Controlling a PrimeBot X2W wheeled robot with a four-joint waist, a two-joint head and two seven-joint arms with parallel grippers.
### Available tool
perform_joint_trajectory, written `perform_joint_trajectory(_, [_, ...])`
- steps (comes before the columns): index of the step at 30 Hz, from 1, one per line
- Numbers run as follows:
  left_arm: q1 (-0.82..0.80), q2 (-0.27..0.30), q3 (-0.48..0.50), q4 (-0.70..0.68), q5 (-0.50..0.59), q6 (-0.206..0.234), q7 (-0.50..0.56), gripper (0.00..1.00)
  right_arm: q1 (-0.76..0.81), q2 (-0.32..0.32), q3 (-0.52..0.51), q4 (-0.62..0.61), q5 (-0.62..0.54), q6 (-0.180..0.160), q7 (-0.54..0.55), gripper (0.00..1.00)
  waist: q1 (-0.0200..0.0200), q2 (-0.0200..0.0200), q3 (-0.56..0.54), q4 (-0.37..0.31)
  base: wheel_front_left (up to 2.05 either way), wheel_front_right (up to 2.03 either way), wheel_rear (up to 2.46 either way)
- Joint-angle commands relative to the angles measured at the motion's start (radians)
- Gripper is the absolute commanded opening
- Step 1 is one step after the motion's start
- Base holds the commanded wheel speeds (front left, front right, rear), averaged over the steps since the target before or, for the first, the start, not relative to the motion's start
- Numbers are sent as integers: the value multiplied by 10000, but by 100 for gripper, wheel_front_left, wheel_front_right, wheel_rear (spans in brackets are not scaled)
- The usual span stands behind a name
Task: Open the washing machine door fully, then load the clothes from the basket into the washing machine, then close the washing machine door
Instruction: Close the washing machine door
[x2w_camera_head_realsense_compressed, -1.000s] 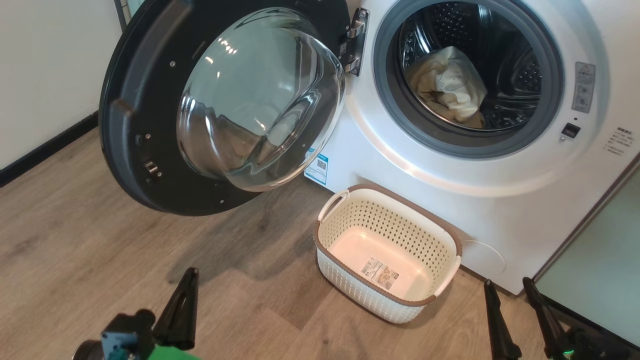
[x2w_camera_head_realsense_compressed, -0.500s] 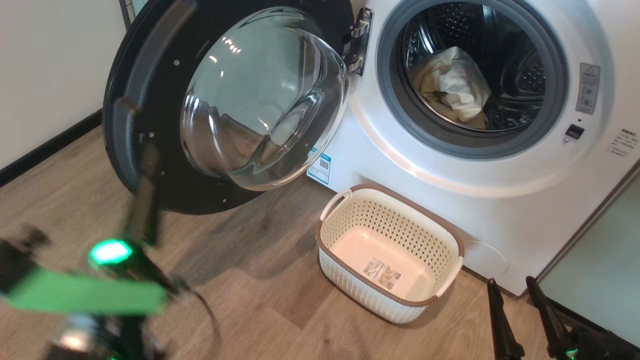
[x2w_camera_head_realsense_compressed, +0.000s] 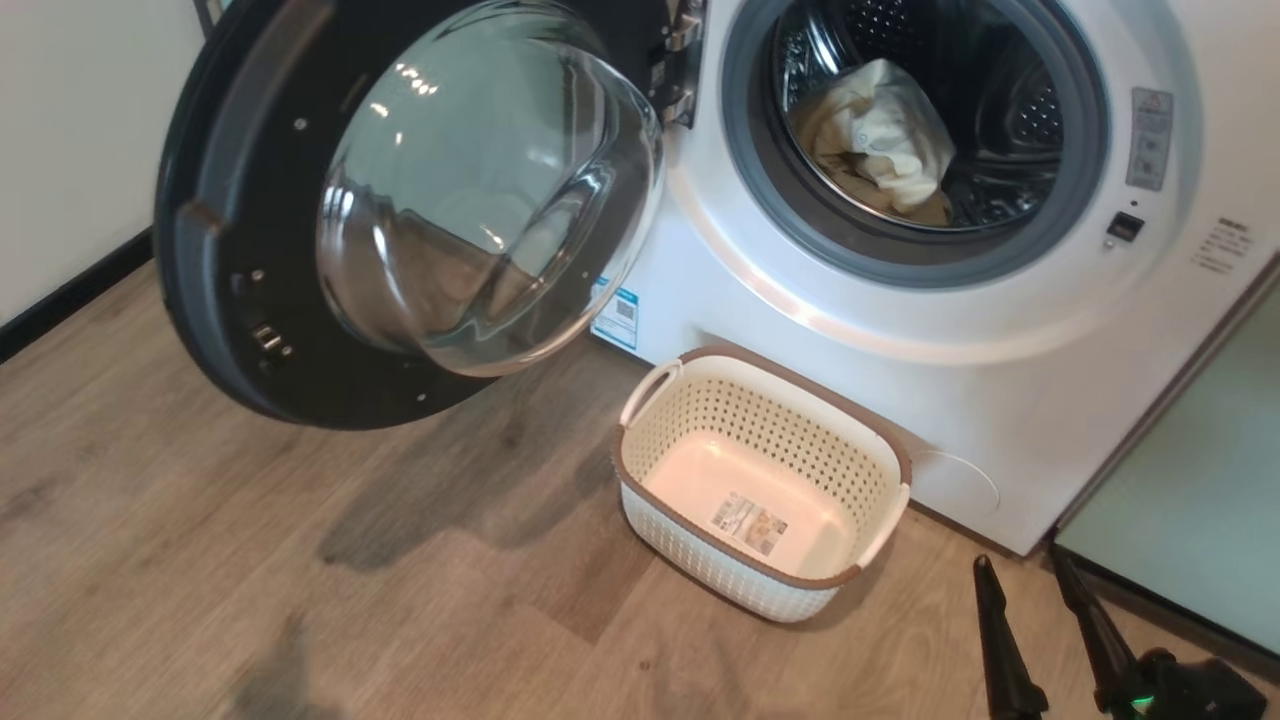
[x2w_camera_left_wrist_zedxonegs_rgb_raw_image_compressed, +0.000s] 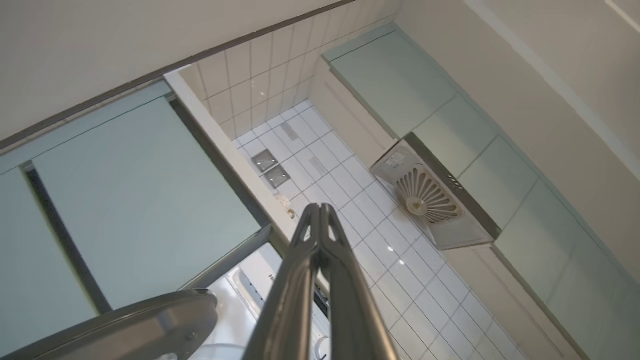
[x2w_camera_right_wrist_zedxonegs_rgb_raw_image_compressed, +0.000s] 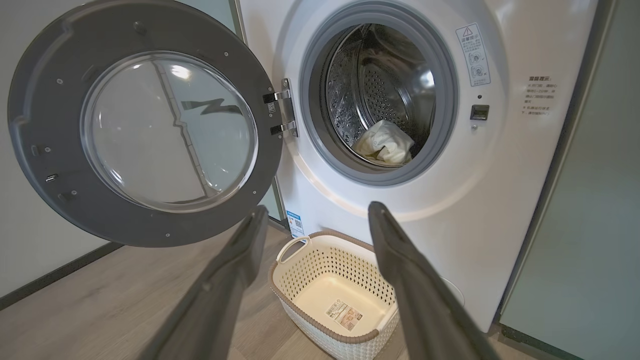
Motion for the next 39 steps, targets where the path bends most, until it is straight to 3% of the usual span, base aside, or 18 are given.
perform_joint_trajectory(1, [-578,636,400,73,-63,66,178,0,-455,-158,199,-323,-62,-29,-66,100,-1,-1,65,-118,0,0,0])
perform_joint_trajectory(9, [-2027,1599,849,3913,-1433,573,1544,0,-535,-158,238,-387,-237,-29,29,100,-1,-1,417,-612,0,0,0])
perform_joint_trajectory(17, [-2435,2156,865,6459,-1713,508,2350,0,-686,-158,220,-587,-480,-29,215,100,-1,-1,807,-955,0,0,0])
perform_joint_trajectory(28, [-2340,2555,-34,7794,-1141,449,3297,0,-873,-158,187,-896,-759,-29,449,100,-1,-1,1396,-1113,0,0,0])
perform_joint_trajectory(39, [-2224,2249,-218,8387,-954,87,3186,0,-1080,-158,207,-1015,-897,-29,594,100,-1,-1,1835,-1294,0,0,0])
